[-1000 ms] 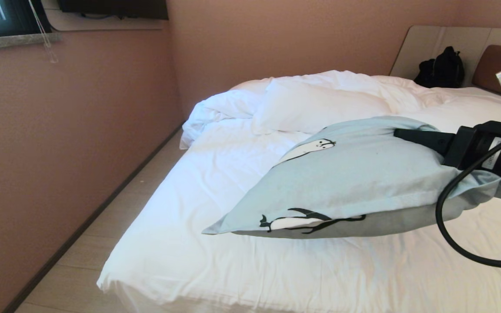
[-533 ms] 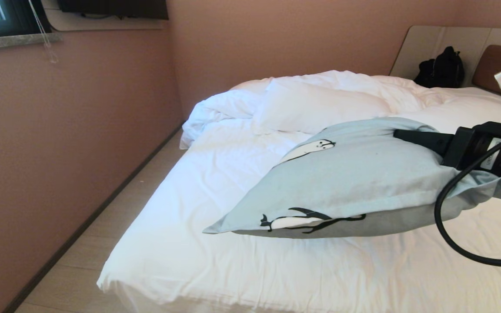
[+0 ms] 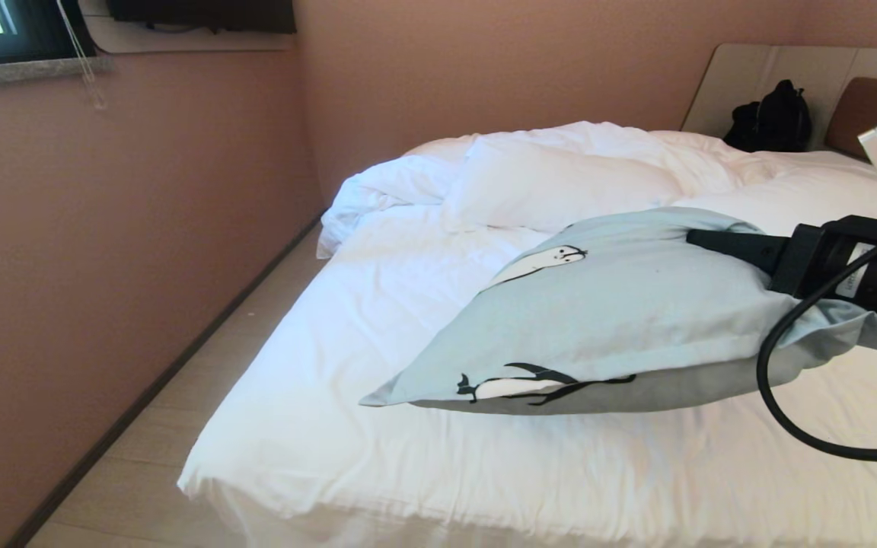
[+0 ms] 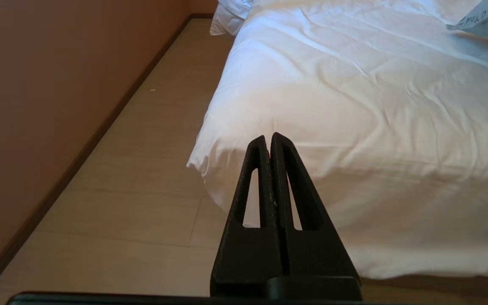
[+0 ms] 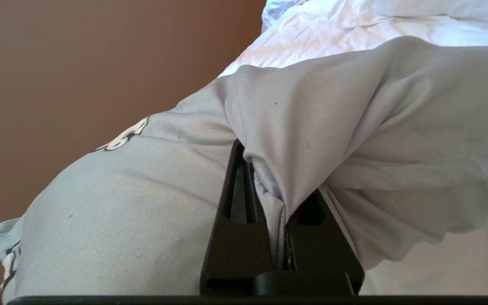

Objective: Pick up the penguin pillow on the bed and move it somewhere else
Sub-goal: Move to the head of the bed

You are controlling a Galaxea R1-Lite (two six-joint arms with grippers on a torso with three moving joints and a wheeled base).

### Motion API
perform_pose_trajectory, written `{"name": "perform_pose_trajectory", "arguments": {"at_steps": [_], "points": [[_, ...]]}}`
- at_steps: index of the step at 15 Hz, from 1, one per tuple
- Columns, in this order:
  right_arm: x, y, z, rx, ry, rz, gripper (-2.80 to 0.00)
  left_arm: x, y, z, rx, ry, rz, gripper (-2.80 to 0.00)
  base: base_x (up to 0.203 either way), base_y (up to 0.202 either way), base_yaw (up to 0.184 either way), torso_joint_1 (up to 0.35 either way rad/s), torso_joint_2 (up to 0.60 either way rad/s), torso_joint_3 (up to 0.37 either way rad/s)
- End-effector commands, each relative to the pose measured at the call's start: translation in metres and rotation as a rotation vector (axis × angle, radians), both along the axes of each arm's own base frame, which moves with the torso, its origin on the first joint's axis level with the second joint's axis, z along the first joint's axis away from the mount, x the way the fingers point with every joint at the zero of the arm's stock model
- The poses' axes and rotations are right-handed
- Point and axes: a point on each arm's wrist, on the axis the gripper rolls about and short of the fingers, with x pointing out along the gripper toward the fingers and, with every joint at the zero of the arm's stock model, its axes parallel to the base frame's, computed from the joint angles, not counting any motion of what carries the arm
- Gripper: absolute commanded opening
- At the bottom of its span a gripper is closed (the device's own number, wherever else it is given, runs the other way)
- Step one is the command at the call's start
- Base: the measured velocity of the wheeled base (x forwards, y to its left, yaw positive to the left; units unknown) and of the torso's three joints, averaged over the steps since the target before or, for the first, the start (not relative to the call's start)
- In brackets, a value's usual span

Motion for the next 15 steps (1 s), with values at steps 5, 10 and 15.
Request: {"name": "perform_pose_trajectory", "arguments": {"at_steps": [5,10,15], "points": [[0.0002,0.0003,0.0002,0.002,-0.002,0.004,-2.80,0.0000,0.0000,0.0000,0.000,0.000,0.000,-2.80,-0.166,0.000,0.001,-0.001,0.00,0.003],[-0.0001,-0.0002,0.0007,0.002,-0.005,0.002,-2.80,0.0000,0.0000,0.0000,0.000,0.000,0.000,-2.80,0.000,0.000,0.000,0.000,0.00,0.000],[0.0002,-0.0014,0.0007,0.004,-0.005,-0.004,-2.80,0.0000,0.0000,0.0000,0.000,0.000,0.000,-2.80,-0.002,-0.011,-0.001,0.000,0.00,0.000]]}}
